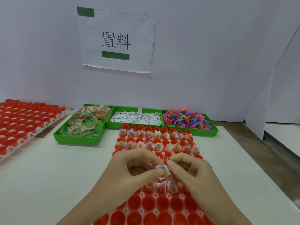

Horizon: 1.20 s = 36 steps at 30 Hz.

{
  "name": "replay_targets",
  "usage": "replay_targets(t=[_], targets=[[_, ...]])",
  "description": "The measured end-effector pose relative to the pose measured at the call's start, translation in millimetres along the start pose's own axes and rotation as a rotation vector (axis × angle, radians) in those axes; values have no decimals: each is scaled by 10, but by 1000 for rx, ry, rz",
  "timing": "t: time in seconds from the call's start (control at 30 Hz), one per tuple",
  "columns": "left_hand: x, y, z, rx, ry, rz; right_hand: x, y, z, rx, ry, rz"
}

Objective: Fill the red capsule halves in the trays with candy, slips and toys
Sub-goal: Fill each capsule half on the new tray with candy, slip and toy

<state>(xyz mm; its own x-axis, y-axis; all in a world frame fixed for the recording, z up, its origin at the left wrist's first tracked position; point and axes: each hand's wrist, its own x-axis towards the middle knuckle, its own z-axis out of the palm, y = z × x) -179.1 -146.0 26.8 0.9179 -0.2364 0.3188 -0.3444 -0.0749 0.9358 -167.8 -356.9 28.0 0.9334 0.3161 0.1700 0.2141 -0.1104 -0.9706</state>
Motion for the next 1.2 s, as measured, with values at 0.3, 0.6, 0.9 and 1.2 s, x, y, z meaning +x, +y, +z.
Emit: replay_targets(t=[0.3, 0.6, 0.9, 1.2], targets=[[19, -34, 63, 116, 84, 100, -13, -49, -52, -170, -28, -42], [13, -50, 179, 186, 80, 135, -32, -151, -296, -227, -163, -43], [309, 146, 494, 260, -13, 131, -72, -173, -695, -275, -130, -81], [559, 39, 830, 403, -264, 14, -116, -110, -1076, -511, -201, 125]])
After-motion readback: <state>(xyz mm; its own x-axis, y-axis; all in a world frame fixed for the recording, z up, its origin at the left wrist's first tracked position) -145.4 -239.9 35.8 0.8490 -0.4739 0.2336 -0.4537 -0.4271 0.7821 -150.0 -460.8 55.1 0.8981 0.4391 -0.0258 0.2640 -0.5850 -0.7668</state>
